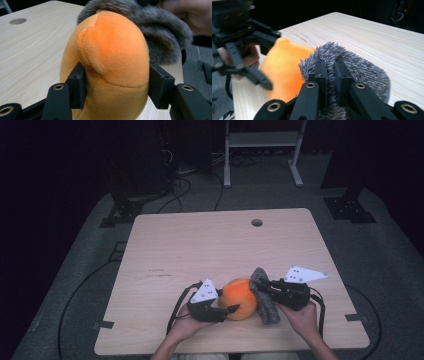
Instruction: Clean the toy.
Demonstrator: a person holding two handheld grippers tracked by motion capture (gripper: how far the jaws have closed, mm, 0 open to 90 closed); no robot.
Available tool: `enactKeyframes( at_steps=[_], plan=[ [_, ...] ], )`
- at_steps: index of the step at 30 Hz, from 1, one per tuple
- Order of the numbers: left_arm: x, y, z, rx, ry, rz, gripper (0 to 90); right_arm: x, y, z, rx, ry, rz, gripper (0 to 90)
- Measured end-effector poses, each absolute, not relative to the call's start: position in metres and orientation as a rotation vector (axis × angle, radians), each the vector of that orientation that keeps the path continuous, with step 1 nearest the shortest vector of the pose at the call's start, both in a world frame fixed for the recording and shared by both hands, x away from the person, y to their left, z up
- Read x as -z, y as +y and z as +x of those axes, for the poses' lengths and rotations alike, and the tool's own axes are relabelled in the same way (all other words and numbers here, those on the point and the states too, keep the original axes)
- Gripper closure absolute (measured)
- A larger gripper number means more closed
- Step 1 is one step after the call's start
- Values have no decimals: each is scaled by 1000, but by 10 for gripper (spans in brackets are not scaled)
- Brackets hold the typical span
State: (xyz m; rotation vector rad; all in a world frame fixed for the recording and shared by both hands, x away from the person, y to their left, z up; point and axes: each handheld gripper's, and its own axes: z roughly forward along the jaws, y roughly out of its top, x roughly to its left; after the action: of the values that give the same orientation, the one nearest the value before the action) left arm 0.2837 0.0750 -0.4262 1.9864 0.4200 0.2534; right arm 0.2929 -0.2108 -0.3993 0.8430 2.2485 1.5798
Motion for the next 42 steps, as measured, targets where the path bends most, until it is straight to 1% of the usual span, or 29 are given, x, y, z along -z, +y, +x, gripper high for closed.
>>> enactKeyframes(
  at_steps=[2,3,7,8,9,10,11,12,13,14,16,17,20,23,25,29,31,33,38,42],
  plan=[
    [427,75,283,-244,406,1990,394,401,-215,295,-1594,2247,871,817],
    [427,76,285,-211,406,1990,362,405,-218,297,-1614,2252,892,818],
    [426,80,292,-187,465,1966,146,409,-220,297,-1590,2266,906,819],
    [426,81,294,-192,496,1972,146,409,-220,297,-1590,2266,906,819],
    [429,81,296,-162,489,1973,120,408,-220,296,-1603,2272,901,819],
    [429,81,296,-162,489,1973,175,408,-220,296,-1603,2272,901,819],
    [431,79,293,-178,442,1979,216,405,-216,294,-1607,2293,876,820],
    [431,79,293,-178,442,1979,280,405,-216,294,-1607,2293,876,820],
    [431,79,290,-199,415,1982,280,401,-213,292,-1598,2304,848,819],
    [431,77,285,-239,354,2003,358,396,-207,287,-1660,2335,790,820],
    [431,75,282,-258,324,2016,393,393,-204,286,-1706,2354,755,820],
    [431,71,277,-290,294,2032,401,389,-198,283,-1669,2364,710,820],
    [430,70,276,-291,284,2041,410,389,-200,286,-1644,2366,722,820],
    [431,71,276,-274,267,2043,410,396,-215,293,-1649,2339,805,821],
    [431,70,276,-266,258,2044,384,405,-230,301,-1670,2322,893,821],
    [432,68,276,-260,259,2041,384,405,-230,299,-1690,2335,900,821],
    [433,68,275,-270,249,2048,389,398,-218,291,-1693,2360,804,821],
    [434,70,275,-256,253,2054,393,398,-216,292,-1683,2368,788,821],
    [434,72,276,-247,256,2060,395,408,-230,301,-1611,2372,899,821],
    [434,73,277,-246,255,2058,395,409,-237,300,-1596,2375,938,822]
  ],
)
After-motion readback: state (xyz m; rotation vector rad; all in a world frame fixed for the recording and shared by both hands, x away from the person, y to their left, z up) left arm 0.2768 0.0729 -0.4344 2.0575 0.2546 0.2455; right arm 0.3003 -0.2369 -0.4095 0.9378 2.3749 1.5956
